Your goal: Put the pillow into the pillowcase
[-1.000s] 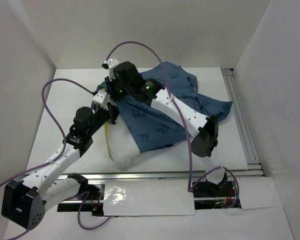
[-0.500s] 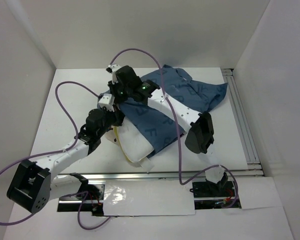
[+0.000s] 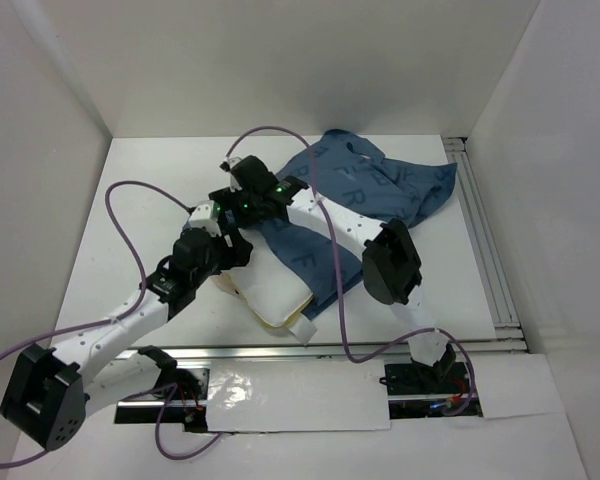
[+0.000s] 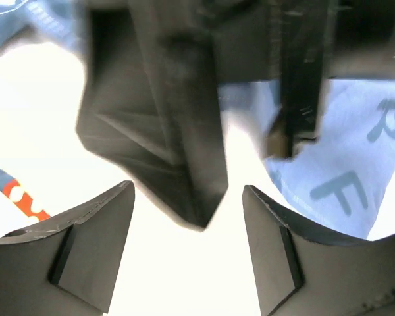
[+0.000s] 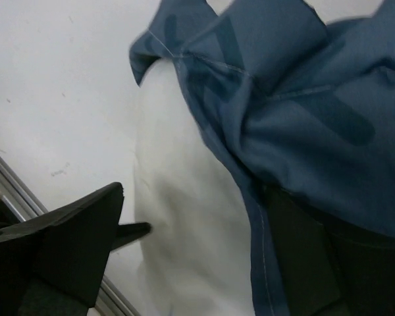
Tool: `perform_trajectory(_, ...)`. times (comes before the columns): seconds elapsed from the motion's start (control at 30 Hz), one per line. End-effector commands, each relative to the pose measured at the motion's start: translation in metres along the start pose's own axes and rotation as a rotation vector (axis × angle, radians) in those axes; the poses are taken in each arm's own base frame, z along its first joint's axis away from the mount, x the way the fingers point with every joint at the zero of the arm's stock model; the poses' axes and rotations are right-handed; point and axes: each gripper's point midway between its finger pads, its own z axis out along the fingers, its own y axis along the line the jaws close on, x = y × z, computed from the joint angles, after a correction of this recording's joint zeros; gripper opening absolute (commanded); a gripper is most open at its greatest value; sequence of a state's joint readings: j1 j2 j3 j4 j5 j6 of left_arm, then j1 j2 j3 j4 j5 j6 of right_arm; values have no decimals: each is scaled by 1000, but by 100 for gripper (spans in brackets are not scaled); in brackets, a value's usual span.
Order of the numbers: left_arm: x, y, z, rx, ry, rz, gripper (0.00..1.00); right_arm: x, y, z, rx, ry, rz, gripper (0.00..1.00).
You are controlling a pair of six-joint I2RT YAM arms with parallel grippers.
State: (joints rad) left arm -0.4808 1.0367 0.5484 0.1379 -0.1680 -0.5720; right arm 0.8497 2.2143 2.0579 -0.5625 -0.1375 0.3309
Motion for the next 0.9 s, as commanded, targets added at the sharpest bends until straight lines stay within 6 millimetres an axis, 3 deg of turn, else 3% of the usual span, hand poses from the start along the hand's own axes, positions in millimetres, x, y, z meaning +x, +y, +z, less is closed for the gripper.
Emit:
perform_trajectory(0.0, 22, 12, -18, -53, 67, -26, 79, -50, 9, -51, -23, -170, -11, 97)
perform_trajectory(0.03, 23, 6, -25, -22, 78, -22, 80, -49, 6, -55, -7, -181, -10, 100)
perform_trajectory(0.1, 39, -8, -38, 75, 152, 73, 100, -67, -5, -83, 54, -257, 0, 100)
perform_trajectory(0.17, 44, -27, -49, 153, 185, 123, 100, -58, -34, -93, 117, -259, 39, 100)
perform_trajectory(0.2, 36, -37, -54, 175, 168, 149, 100, -65, -37, -118, 126, -302, 59, 100)
perform_trajectory(0.23, 41, -38, -58, 170, 192, 183, 100, -59, -53, -128, 150, -301, 91, 100)
perform_trajectory(0.27, 42, -44, -62, 182, 199, 207, 100, -27, -72, -124, 186, -243, 124, 100)
perform_trajectory(0.3, 47, -54, -68, 216, 207, 258, 100, -30, -73, -153, 181, -295, 148, 100)
perform_trajectory(0.33, 50, -58, -70, 227, 209, 272, 100, -24, -79, -163, 178, -315, 169, 100)
perform_trajectory(0.37, 52, -62, -71, 237, 209, 297, 100, 12, -105, -161, 225, -266, 215, 100)
perform_trajectory(0.4, 57, -73, -76, 279, 207, 338, 100, 19, -114, -171, 245, -282, 243, 100)
perform_trajectory(0.43, 63, -77, -78, 297, 222, 352, 100, 21, -116, -194, 256, -327, 258, 100)
perform_trajectory(0.47, 71, -79, -77, 299, 239, 385, 100, 51, -138, -194, 318, -279, 296, 100)
perform_trajectory(0.53, 79, -89, -79, 297, 245, 433, 100, 69, -152, -207, 365, -272, 317, 100)
perform_trajectory(0.6, 99, -78, -73, 194, 305, 502, 100, 97, -176, -205, 424, -213, 369, 100)
perform_trajectory(0.67, 102, -82, -70, 150, 335, 527, 100, 103, -182, -199, 406, -200, 391, 100)
perform_trajectory(0.73, 118, -79, -62, 105, 384, 568, 100, 111, -197, -187, 398, -179, 448, 100)
perform_trajectory(0.77, 126, -77, -58, 85, 410, 573, 100, 102, -213, -180, 397, -215, 469, 99)
perform_trajectory(0.83, 132, -75, -54, 74, 425, 583, 100, 109, -224, -168, 405, -186, 488, 97)
perform_trajectory(0.87, 134, -76, -51, 75, 424, 582, 100, 99, -231, -165, 406, -212, 490, 97)
